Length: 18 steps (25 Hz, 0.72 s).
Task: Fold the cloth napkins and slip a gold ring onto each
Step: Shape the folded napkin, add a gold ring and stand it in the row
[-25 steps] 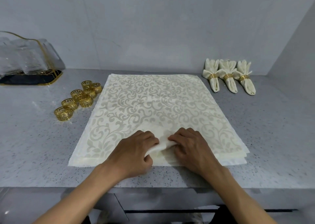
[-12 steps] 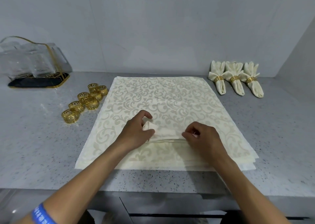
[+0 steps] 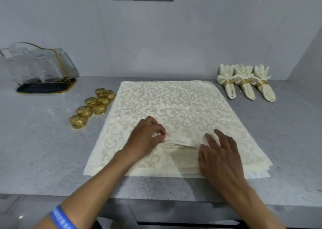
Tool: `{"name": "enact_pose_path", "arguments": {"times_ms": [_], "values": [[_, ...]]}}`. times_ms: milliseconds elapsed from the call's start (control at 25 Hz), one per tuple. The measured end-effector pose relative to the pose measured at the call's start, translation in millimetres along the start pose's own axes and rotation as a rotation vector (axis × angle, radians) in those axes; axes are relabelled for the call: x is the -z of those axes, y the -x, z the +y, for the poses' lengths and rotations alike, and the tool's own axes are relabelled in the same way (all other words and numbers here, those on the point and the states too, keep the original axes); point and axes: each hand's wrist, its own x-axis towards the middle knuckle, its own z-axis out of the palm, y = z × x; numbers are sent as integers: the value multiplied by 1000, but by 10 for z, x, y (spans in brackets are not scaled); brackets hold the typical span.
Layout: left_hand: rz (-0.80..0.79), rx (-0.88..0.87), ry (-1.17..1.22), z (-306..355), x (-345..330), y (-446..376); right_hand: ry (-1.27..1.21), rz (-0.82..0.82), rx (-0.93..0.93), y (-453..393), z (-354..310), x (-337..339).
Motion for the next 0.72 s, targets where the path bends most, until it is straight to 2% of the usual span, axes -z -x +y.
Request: {"name": "enact_pose_path", "arguments": {"times_ms": [80, 160, 320, 400, 440, 480, 520, 600, 720], "values": [[-18, 53, 122, -20, 2, 10, -84, -49, 23, -44, -255, 0], [-7, 73, 149, -68, -2, 15, -145, -140, 87, -7, -458, -50], [-47, 48, 193, -83, 33, 68, -66, -245, 59, 139, -522, -170], [53, 160, 295, -115, 200, 114, -58, -272, 43, 134, -533, -121], [175, 227, 236, -202, 324, 108, -55, -288, 39, 113, -541, -91], [282, 257, 50, -329, 472, 89, -52, -296, 42, 89, -545, -68], [310, 261, -205, -476, 613, 61, -54, -306, 42, 66, -546, -51], [209, 275, -542, -712, 846, -2, -58, -326, 32, 43, -550, -15], [124, 420, -590, -900, 981, -142, -53, -325, 39, 27, -552, 8]]}}
